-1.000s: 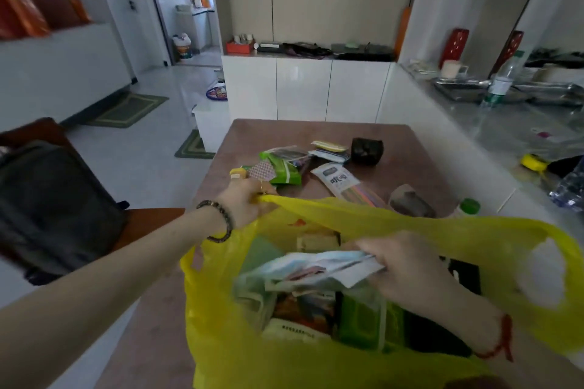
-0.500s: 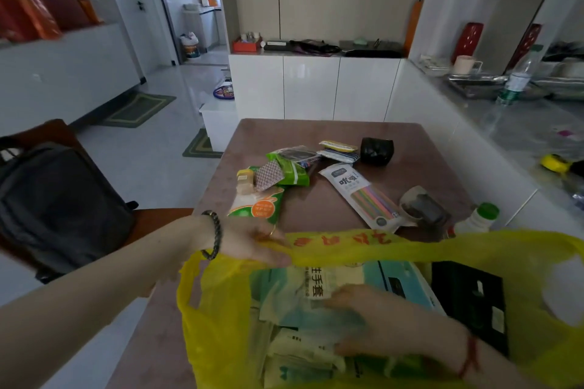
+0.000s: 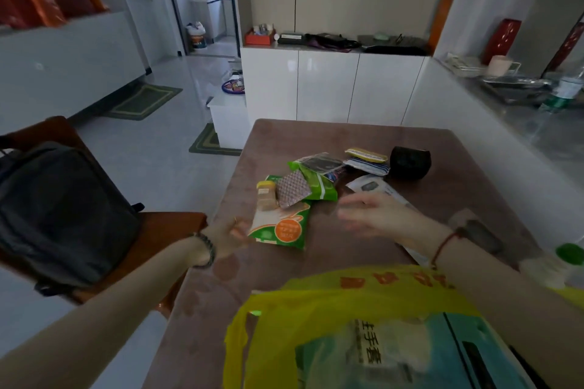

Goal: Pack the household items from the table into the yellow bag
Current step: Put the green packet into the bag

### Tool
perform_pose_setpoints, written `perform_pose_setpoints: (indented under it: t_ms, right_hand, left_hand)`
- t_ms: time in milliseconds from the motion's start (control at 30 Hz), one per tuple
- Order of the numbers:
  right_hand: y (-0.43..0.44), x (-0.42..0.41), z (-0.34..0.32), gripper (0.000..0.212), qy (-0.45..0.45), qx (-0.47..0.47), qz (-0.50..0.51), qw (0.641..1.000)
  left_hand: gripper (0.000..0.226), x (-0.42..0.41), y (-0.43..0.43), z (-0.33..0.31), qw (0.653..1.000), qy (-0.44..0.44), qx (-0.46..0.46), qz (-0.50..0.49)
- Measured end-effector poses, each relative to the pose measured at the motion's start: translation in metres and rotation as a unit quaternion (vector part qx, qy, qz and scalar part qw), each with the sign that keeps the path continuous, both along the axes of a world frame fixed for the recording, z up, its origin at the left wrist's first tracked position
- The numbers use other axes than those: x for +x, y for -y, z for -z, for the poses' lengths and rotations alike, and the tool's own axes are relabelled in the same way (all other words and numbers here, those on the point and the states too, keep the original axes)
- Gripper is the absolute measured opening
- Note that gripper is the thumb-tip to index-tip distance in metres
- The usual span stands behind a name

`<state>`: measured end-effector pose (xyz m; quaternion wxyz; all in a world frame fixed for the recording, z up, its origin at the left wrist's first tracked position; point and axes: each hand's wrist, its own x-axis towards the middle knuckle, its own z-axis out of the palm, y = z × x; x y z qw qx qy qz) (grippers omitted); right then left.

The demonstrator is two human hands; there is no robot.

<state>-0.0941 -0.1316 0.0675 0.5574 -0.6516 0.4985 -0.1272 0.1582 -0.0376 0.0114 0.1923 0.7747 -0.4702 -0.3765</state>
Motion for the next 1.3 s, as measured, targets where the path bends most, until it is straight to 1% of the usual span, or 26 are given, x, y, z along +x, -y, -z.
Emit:
perform_pose_setpoints:
  t_ms: [33, 67, 133, 200, 267, 333, 433, 467, 533, 567, 633, 700, 767, 800, 867, 933, 1033, 1100, 1167, 1200, 1233, 1300]
  right_hand:
    - [0.005, 0.013, 0.010, 0.043, -0.018, 0.017, -0.002, 1.000]
    - [0.010, 0.027, 0.021, 0.047, -0.035, 0.029, -0.002, 0.999]
    - [0.019, 0.052, 0.042, 0.056, -0.064, 0.042, 0.000, 0.997]
    - [0.028, 0.074, 0.059, 0.061, -0.077, 0.067, 0.016, 0.995]
    - [0.035, 0.090, 0.079, 0.059, -0.076, 0.115, 0.045, 0.989]
    - [0.042, 0.103, 0.102, 0.057, -0.075, 0.156, 0.071, 0.982]
    - [0.053, 0.118, 0.133, 0.064, -0.055, 0.191, 0.120, 0.973]
    - [0.057, 0.121, 0.141, 0.064, -0.049, 0.185, 0.142, 0.971]
    - [0.063, 0.127, 0.154, 0.062, -0.051, 0.171, 0.170, 0.969]
    - [0.064, 0.129, 0.159, 0.060, -0.052, 0.168, 0.177, 0.968]
    - [0.067, 0.131, 0.166, 0.054, -0.040, 0.177, 0.186, 0.966]
    - [0.072, 0.129, 0.165, 0.050, -0.022, 0.196, 0.192, 0.961]
    - [0.077, 0.119, 0.157, 0.049, 0.006, 0.231, 0.203, 0.951]
    - [0.078, 0.111, 0.149, 0.047, 0.018, 0.252, 0.207, 0.945]
    - [0.077, 0.091, 0.133, 0.048, 0.030, 0.295, 0.197, 0.935]
    - [0.073, 0.068, 0.117, 0.049, 0.044, 0.326, 0.180, 0.927]
    - [0.061, 0.040, 0.091, 0.045, 0.063, 0.337, 0.179, 0.922]
    - [0.049, 0.025, 0.072, 0.041, 0.077, 0.331, 0.182, 0.923]
    - [0.037, 0.011, 0.051, 0.036, 0.101, 0.334, 0.177, 0.920]
    - [0.031, 0.003, 0.042, 0.032, 0.111, 0.334, 0.171, 0.920]
    - [0.025, -0.006, 0.031, 0.027, 0.115, 0.329, 0.157, 0.924]
    - [0.015, -0.024, 0.013, 0.026, 0.096, 0.295, 0.105, 0.945]
  left_hand:
    - [0.048, 0.002, -0.001, 0.015, 0.999, 0.038, 0.033, 0.020]
    - [0.052, 0.005, 0.000, 0.030, 0.997, 0.050, 0.060, 0.028]
    - [0.056, 0.007, 0.006, 0.051, 0.997, 0.016, 0.072, -0.003]
    - [0.059, 0.009, 0.016, 0.063, 0.997, -0.001, 0.061, -0.038]
    - [0.060, 0.009, 0.028, 0.067, 0.996, -0.018, 0.040, -0.081]
    - [0.067, 0.013, 0.044, 0.074, 0.988, -0.069, 0.018, -0.136]
    - [0.071, 0.023, 0.066, 0.085, 0.968, -0.145, 0.002, -0.206]
    - [0.071, 0.024, 0.072, 0.089, 0.964, -0.154, 0.012, -0.216]
    - [0.068, 0.026, 0.082, 0.098, 0.963, -0.147, 0.037, -0.220]
    - [0.065, 0.025, 0.084, 0.099, 0.964, -0.136, 0.048, -0.224]
    - [0.061, 0.028, 0.090, 0.103, 0.958, -0.144, 0.053, -0.241]
    - [0.060, 0.030, 0.094, 0.100, 0.942, -0.200, 0.061, -0.264]
    - [0.051, 0.026, 0.095, 0.094, 0.924, -0.264, 0.059, -0.272]
    - [0.045, 0.021, 0.094, 0.091, 0.923, -0.276, 0.062, -0.260]
    - [0.040, 0.005, 0.087, 0.080, 0.928, -0.278, 0.085, -0.232]
    - [0.036, -0.012, 0.080, 0.069, 0.916, -0.317, 0.101, -0.222]
    - [0.014, -0.040, 0.069, 0.049, 0.875, -0.407, 0.131, -0.227]
    - [0.013, -0.058, 0.061, 0.035, 0.851, -0.459, 0.143, -0.212]
    - [0.014, -0.072, 0.056, 0.024, 0.845, -0.484, 0.135, -0.183]
    - [0.022, -0.077, 0.053, 0.020, 0.845, -0.490, 0.125, -0.175]
    - [0.027, -0.083, 0.051, 0.014, 0.852, -0.485, 0.107, -0.163]
    - [0.018, -0.093, 0.045, 0.002, 0.876, -0.465, 0.050, -0.115]
